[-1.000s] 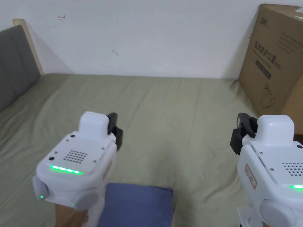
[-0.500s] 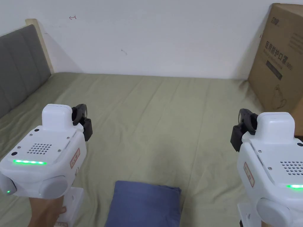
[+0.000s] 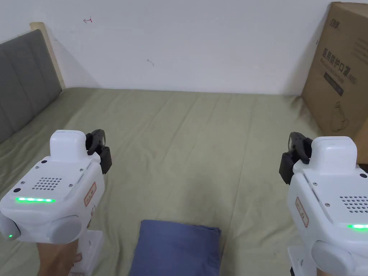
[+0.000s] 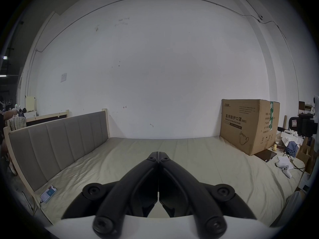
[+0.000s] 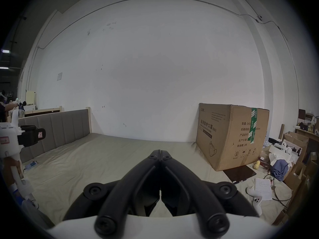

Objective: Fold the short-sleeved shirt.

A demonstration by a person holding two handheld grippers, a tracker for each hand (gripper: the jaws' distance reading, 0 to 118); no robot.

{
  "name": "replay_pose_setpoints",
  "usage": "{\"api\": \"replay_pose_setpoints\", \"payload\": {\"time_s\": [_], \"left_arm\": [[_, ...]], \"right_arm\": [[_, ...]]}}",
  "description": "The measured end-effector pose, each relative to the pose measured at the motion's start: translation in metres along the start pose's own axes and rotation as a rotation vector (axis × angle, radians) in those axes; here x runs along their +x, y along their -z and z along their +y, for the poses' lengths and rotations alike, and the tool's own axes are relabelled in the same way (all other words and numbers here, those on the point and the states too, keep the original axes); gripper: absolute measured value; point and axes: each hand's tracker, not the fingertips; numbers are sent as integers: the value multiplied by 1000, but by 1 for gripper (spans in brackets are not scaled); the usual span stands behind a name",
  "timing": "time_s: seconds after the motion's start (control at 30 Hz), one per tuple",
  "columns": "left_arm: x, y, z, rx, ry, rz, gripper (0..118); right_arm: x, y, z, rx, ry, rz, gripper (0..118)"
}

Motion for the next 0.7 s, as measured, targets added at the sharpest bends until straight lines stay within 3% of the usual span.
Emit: {"api": "replay_pose_setpoints", "payload": {"time_s": [0.23,0.47,0.7], "left_arm": [[-5,-3,-2,-15,-12,-3,0],[-15,-6,-10,-50,-13,-4,0],[-26,2,-33,-156,-53,-24,0]], "right_arm": [[-20,15,-33,-94,27,78,0],[-70,44,-122,-380,59,167,0],[-117,50,-213,-623,39,260,0]]}}
